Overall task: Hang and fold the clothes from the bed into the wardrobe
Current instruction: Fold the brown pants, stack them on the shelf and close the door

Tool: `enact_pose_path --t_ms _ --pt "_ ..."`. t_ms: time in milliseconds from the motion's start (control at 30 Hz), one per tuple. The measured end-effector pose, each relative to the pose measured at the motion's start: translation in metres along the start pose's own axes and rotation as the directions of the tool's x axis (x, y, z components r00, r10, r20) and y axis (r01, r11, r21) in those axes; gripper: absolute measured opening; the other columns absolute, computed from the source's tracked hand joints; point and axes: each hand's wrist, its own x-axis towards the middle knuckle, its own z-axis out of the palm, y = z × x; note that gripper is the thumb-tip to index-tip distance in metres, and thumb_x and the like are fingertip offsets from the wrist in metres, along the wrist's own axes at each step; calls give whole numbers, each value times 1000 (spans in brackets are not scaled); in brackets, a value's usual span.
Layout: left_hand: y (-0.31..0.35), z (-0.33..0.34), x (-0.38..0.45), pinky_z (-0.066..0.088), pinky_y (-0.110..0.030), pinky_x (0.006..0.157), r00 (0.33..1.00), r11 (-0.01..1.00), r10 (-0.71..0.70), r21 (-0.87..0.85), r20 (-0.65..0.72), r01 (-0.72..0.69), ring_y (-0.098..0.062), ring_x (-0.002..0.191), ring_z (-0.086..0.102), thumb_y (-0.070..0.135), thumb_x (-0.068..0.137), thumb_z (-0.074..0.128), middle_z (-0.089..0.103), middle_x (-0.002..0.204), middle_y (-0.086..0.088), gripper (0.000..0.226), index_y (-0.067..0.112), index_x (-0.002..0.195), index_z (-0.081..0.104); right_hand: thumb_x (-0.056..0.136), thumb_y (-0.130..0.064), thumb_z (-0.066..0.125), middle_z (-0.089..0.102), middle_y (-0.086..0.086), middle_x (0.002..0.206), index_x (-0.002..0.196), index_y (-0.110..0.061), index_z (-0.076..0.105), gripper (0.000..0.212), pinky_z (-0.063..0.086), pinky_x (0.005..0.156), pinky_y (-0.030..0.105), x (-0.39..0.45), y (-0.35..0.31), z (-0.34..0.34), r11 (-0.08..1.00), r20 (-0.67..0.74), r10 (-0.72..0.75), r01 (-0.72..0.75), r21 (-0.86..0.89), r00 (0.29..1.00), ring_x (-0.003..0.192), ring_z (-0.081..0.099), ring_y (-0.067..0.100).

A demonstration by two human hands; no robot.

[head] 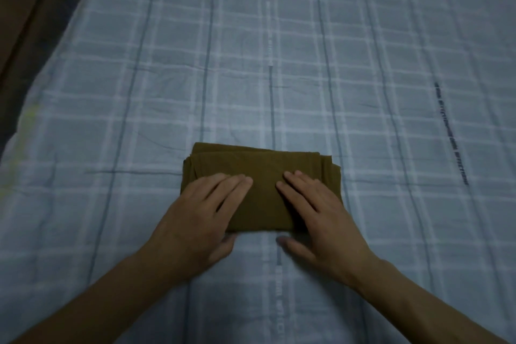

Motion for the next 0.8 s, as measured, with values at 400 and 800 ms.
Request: enact_pose_path --t_ms 400,800 --pt "4 -5 20 58 -43 68 972 993 -100 33 -214 109 -36 89 69 -13 64 69 71 104 -19 44 -4 108 70 54 15 76 67 18 122 121 -2 67 70 55 87 44 31 1 -8 998 -264 26 -38 -41 964 108 66 36" --pt "79 -197 7 54 -37 55 943 961 -220 113 -249 254 -30 76 66 -3 55 75 70 90 -9 46 5 100 71 73 -10 75 71 -3 113 122 -22 66 51 56 61 38 2 -68 -183 993 -247 -96 76 -89 964 91 69 25"
